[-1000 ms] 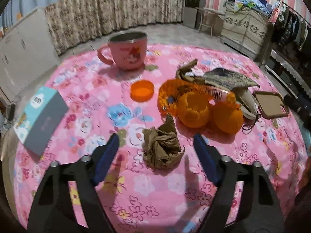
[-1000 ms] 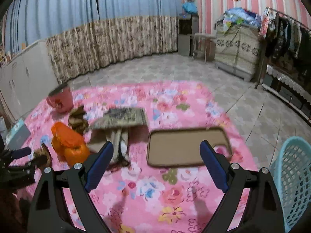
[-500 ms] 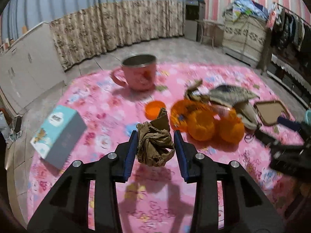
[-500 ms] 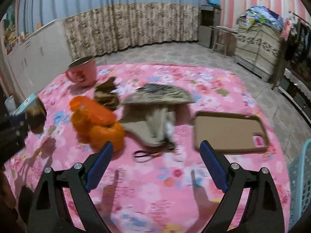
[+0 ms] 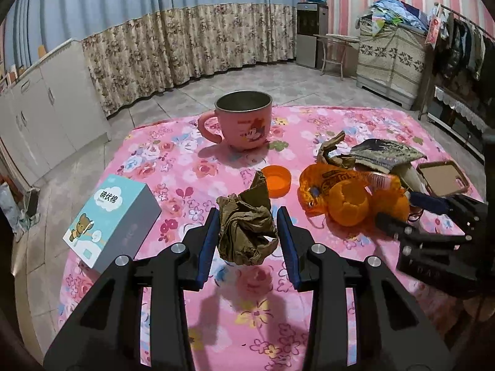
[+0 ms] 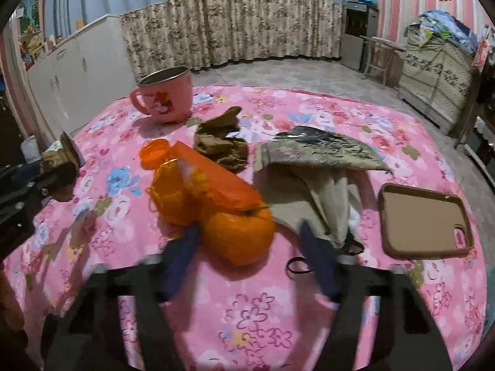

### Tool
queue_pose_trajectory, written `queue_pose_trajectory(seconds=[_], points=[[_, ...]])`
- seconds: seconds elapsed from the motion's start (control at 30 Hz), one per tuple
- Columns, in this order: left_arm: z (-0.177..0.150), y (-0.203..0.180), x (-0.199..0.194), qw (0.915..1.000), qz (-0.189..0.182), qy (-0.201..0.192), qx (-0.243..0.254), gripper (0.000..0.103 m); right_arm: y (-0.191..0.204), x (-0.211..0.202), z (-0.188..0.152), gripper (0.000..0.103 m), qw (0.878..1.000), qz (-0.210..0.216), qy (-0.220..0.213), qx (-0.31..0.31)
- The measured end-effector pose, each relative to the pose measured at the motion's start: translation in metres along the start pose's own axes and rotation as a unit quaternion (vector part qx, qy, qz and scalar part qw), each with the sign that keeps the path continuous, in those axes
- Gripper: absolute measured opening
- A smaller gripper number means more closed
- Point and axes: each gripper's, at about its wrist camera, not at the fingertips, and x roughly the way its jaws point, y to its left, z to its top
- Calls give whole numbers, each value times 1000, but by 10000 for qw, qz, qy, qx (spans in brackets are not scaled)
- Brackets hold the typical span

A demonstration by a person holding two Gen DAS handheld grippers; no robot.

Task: Collect trash
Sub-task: 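Grasp the brown paper scrap with the left gripper while the right gripper grasps an orange, then carry the orange and brown paper to the basket while the left gripper releases the paper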

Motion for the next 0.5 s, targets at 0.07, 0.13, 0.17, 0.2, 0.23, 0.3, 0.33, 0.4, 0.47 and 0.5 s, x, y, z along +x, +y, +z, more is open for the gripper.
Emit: queue_pose_trajectory(seconds=[0.07,0.13,0.17,0.2,0.23,0.3,0.33,0.4,0.47,0.5], points=[[-1,-1,-2,10000,-51,-5,-28,37,-1,-6,-2,46,10000,-8,-81,-1],[-2,-4,-9,10000,-91,-22,-17,37,-7,-14,-5,45,10000,-23,-72,43],[-1,-5,-12,10000,-80,-42,-2,37,-10,-17,-6,45,9999,-10,-68,73],[0,-7,-17,10000,-59,-74,11,37,-14,-23,-8,45,9999,-37,-71,96],[3,-9,-23,9999,-48,-123,13,37,-16,-27,-10,45,9999,-66,-82,78],[6,-12,-36,9997,-87,-233,-36,37,-22,-40,-13,45,9998,-139,-166,48],[9,-16,-48,9993,-152,-331,-76,37,-27,-50,-15,45,9995,-172,-261,90],[10,-22,-62,9986,-228,-465,-81,37,-38,-73,-20,45,9987,-227,-406,216],[12,-33,-78,9979,-300,-574,-43,37,-48,-95,-24,45,9976,-353,-547,245],[13,-40,-86,9974,-366,-621,-11,37,-52,-103,-25,45,9970,-406,-601,258]])
